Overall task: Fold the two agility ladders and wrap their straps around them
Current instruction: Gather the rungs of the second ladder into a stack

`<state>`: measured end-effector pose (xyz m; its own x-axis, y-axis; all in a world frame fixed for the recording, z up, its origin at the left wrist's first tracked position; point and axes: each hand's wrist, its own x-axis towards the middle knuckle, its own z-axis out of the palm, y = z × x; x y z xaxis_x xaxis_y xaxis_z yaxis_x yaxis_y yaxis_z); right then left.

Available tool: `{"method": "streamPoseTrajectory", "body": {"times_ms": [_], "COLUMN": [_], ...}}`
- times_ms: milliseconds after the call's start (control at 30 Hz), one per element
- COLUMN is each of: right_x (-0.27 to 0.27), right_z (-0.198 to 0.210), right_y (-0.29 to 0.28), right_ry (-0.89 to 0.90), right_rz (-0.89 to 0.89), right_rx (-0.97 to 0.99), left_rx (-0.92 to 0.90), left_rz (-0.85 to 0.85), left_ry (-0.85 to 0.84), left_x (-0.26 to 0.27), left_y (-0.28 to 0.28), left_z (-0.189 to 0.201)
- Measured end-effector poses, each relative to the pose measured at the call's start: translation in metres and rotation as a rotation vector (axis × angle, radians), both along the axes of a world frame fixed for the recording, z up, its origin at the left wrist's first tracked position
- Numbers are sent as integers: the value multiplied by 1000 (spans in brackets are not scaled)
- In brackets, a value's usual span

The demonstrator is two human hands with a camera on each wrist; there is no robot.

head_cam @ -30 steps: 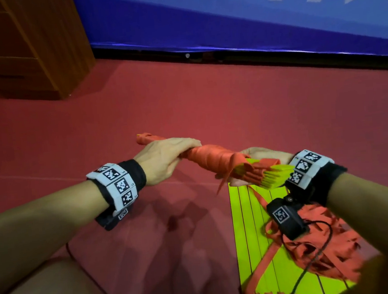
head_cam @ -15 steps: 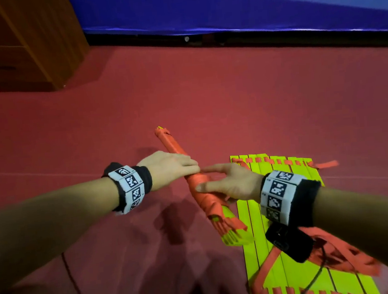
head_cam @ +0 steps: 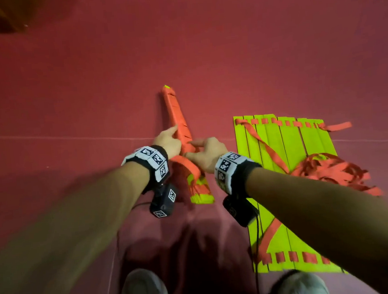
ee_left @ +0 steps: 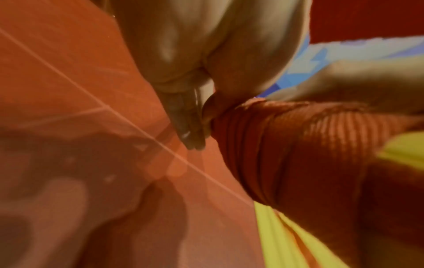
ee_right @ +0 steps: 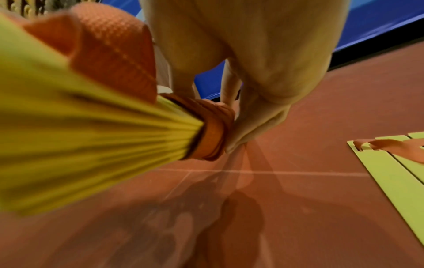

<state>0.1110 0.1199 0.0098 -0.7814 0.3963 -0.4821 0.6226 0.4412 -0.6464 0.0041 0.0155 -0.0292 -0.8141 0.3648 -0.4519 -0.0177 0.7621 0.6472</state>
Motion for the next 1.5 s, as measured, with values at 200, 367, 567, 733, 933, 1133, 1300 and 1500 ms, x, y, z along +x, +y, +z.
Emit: {"method": "streamPoseTrajectory", "body": {"times_ms": [200, 367, 567, 733, 933, 1133, 1300, 1500], "right_x": [9, 7, -16, 20, 116, 198, 234, 218], "right_z": [-50, -47, 23, -1, -47, -78, -95, -85], "right_y": [-31, -38, 30, 123, 214, 259, 269, 282], "right_ry": [-86, -254, -127, -216, -474, -662, -745, -630], "right_rz": [31, 526, 767, 552, 612, 626, 517, 324], "right_rx": [33, 73, 326, 426, 520, 673, 630, 579], "left_rx": [48, -157, -314, -175, -39, -99, -123, -130], "left_rz": [177, 27, -25, -120, -328, -522, -595, -621], "left_ry": [-271, -233, -69, 21, -131, -55, -4, 12], "left_x": [0, 5, 13, 36, 87, 126, 129, 141], "left_y": [-14, -19, 8, 81, 158, 182, 194, 199], "left_z": [-40, -53, -45, -19, -31, -53, -60, -59]}}
